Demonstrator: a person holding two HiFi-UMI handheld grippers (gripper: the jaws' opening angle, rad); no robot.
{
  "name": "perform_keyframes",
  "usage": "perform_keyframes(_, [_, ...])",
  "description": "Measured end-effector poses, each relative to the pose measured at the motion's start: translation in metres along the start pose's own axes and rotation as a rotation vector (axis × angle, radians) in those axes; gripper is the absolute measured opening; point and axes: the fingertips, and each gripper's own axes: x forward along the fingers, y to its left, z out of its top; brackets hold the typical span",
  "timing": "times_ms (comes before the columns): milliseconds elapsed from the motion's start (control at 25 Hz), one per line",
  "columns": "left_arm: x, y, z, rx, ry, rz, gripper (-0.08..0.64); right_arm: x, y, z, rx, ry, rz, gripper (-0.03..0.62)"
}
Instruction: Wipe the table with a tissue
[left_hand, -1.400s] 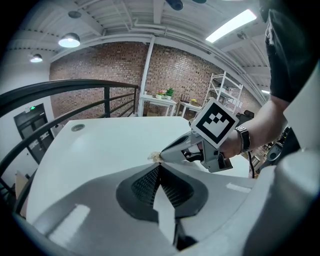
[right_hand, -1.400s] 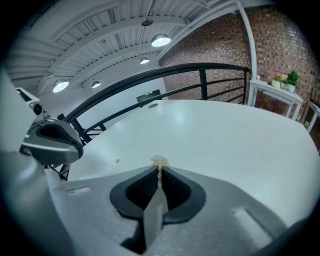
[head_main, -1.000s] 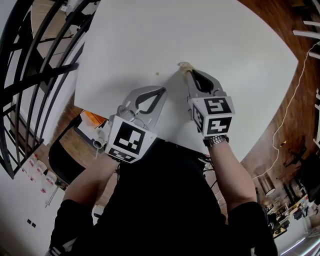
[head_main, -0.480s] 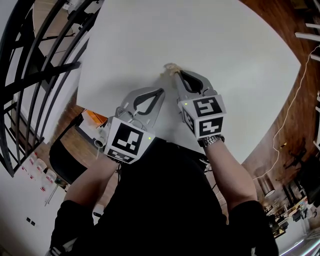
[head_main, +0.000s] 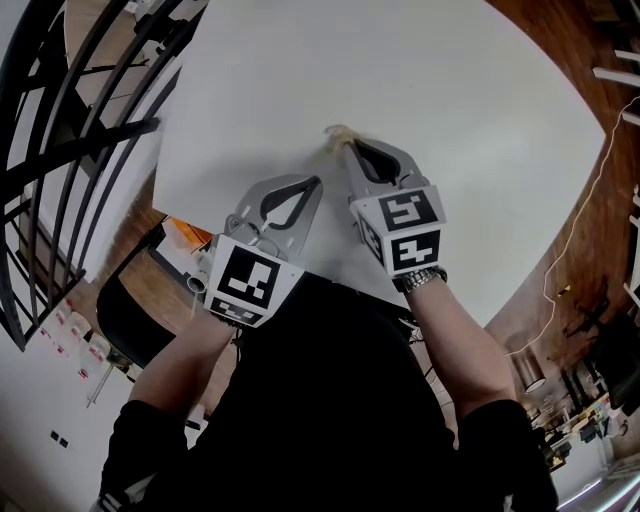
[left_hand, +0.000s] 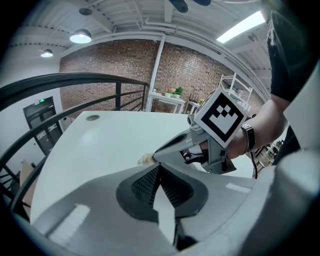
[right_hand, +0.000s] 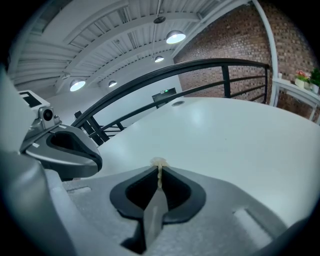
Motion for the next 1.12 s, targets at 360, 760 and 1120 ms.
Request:
perform_keyframes(360, [-0.001,0.008,-0.006,-0.013,0.002,0.011,0.015,0.009,0.009,-0.001,-0.013,0.012,0.018,0.017])
perform_keyframes(760, [-0.006,0.009,-0.009,-0.021,0.003,0.019,0.015,0.013,0.024,0.0,-0.047,0.023,0.037,0.015])
perform_keyframes(1120, [-0.008,0.007,-0.009,-0.021,0.004,0.027,0.016,0.015,0.039,-0.006,-0.097,0.051,0.074,0.016])
